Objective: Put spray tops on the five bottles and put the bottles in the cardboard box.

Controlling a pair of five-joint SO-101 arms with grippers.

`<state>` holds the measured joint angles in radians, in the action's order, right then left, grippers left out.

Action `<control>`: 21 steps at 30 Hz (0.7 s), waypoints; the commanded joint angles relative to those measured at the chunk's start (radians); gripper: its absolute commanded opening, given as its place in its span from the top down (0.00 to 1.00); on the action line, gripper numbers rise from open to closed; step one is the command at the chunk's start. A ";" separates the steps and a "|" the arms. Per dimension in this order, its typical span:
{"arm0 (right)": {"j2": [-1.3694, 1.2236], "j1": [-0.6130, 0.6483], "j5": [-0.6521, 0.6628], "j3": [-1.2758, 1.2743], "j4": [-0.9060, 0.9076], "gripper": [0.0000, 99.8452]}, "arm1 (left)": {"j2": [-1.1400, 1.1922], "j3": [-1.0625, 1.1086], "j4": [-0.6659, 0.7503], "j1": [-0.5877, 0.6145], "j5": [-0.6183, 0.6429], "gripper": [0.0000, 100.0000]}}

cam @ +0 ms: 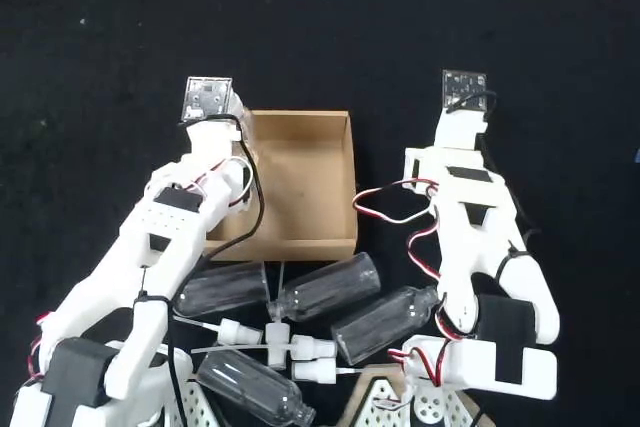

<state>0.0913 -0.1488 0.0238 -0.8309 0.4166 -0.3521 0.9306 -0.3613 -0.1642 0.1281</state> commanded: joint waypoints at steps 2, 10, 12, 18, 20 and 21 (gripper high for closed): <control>0.016 -0.018 -0.005 0.053 -0.003 0.81 | -0.002 -0.053 0.017 0.031 -0.003 0.90; 0.012 -0.020 -0.005 0.054 -0.003 0.81 | -0.002 -0.053 0.009 0.045 -0.003 0.90; 0.008 -0.020 -0.005 0.054 -0.003 0.81 | -0.002 -0.053 0.009 0.042 -0.002 0.90; 0.008 -0.018 -0.003 0.054 -0.003 0.81 | -0.008 -0.094 -0.087 0.050 -0.002 0.90; 0.008 -0.018 -0.003 0.053 -0.003 0.81 | -0.031 -0.124 -0.143 0.048 -0.002 0.90; 0.008 -0.018 -0.003 0.053 -0.003 0.81 | -0.048 -0.128 -0.164 0.048 -0.002 0.90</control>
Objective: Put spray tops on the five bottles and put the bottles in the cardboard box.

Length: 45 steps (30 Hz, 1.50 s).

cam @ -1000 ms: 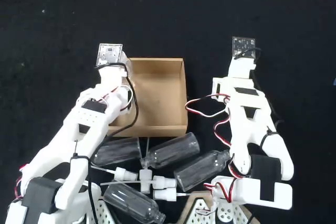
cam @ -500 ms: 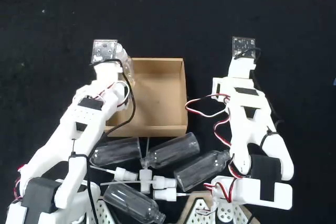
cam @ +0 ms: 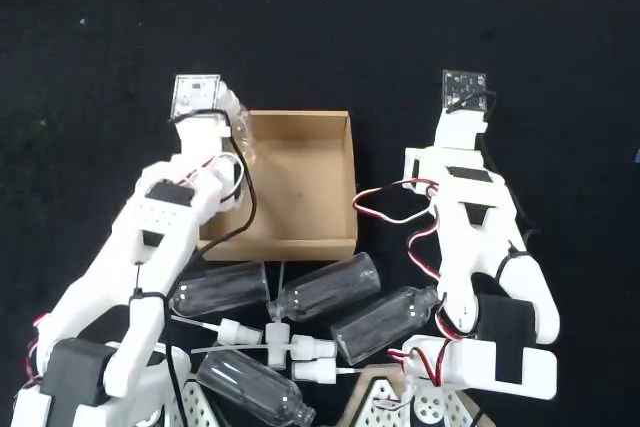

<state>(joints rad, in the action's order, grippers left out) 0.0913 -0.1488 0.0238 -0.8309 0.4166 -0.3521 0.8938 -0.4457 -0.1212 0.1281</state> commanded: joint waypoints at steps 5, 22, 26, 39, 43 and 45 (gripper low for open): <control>0.008 -0.017 -0.002 0.054 -0.003 0.81 | -0.166 -0.079 -0.166 0.012 -0.003 0.90; 0.007 -0.025 0.002 0.058 -0.006 0.81 | -0.534 -0.196 -1.077 0.010 -0.749 0.89; 0.008 -0.068 -0.006 0.059 -0.011 0.81 | -0.542 -0.191 -1.174 -0.070 -0.799 0.89; 0.007 -0.066 -0.006 0.053 -0.006 0.81 | -0.542 -0.024 -1.218 -0.028 -1.062 0.70; 0.007 -0.066 -0.006 0.053 -0.009 0.81 | -0.552 0.012 -1.181 -0.010 -1.126 0.73; 0.007 -0.066 -0.005 0.053 -0.008 0.81 | -0.552 0.035 -1.126 0.021 -1.132 0.74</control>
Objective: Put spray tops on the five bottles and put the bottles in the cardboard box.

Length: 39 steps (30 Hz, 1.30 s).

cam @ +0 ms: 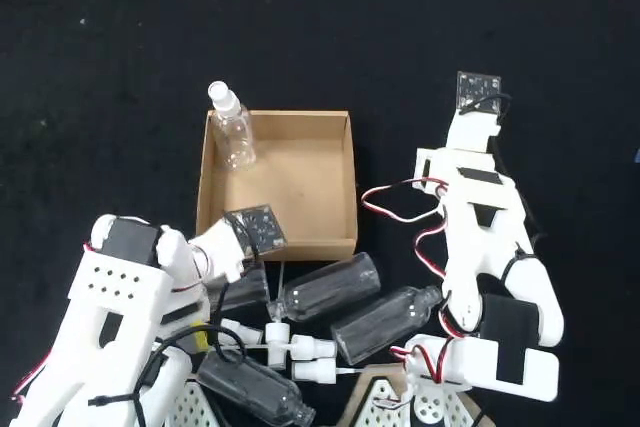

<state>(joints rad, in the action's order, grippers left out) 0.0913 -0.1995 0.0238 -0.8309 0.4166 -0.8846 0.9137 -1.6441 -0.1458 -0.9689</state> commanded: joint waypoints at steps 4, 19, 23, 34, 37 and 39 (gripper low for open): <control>0.007 -0.015 -0.005 0.053 -0.005 0.81 | -0.015 0.081 0.193 0.091 -0.037 0.74; 0.007 -0.014 -0.002 0.058 -0.008 0.81 | -0.021 0.263 0.404 0.091 -0.031 0.74; 0.007 -0.014 -0.002 0.058 -0.009 0.81 | -0.021 0.263 0.404 0.090 -0.031 0.74; 0.007 -0.014 -0.002 0.058 -0.009 0.81 | -0.021 0.271 0.399 0.088 -0.032 0.74; 0.007 -0.014 -0.002 0.058 -0.009 0.81 | -0.021 0.249 0.358 0.059 -0.034 0.77; 0.007 -0.014 -0.002 0.058 -0.009 0.81 | -0.021 0.245 0.356 0.021 -0.031 0.79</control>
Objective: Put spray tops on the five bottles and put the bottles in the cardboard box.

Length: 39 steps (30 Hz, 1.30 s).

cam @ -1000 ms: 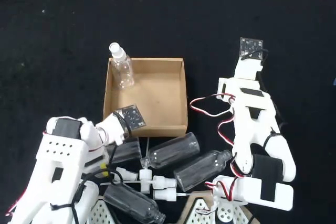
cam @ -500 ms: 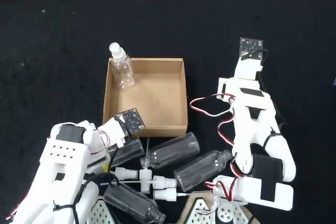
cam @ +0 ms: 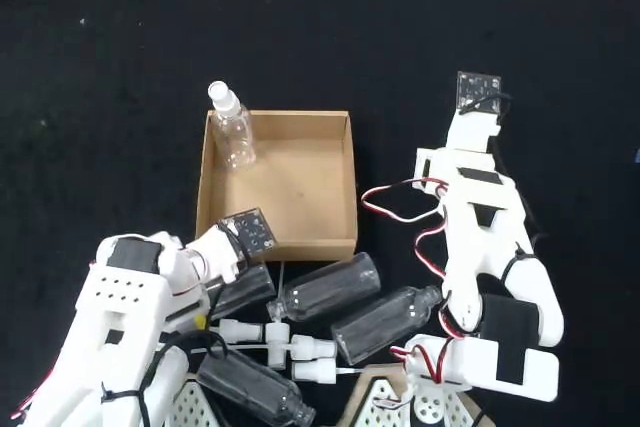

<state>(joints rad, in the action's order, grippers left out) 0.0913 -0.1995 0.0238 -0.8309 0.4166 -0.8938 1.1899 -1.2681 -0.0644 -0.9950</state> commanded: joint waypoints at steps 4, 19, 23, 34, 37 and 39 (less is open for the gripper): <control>0.007 -0.014 -0.002 0.056 -0.008 0.81 | -0.012 -0.036 -0.020 -0.120 -0.003 0.80; 0.007 -0.014 0.000 0.056 -0.006 0.81 | -0.011 -0.031 0.006 -0.120 -0.003 0.67; 0.007 -0.014 0.000 0.056 -0.006 0.81 | -0.012 -0.038 0.015 -0.122 -0.006 0.67; 0.007 -0.014 0.000 0.056 -0.006 0.81 | -0.011 -0.015 0.092 -0.122 -0.002 0.74; 0.007 -0.014 0.000 0.056 -0.006 0.81 | -0.012 -0.005 0.089 -0.120 -0.002 0.77; 0.007 -0.014 0.000 0.056 -0.006 0.81 | -0.012 -0.016 0.055 -0.120 -0.003 0.80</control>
<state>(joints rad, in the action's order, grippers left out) 0.0913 -0.1995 0.0238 -0.8309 0.4166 -0.8953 1.1868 -1.1930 -0.1765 -0.9966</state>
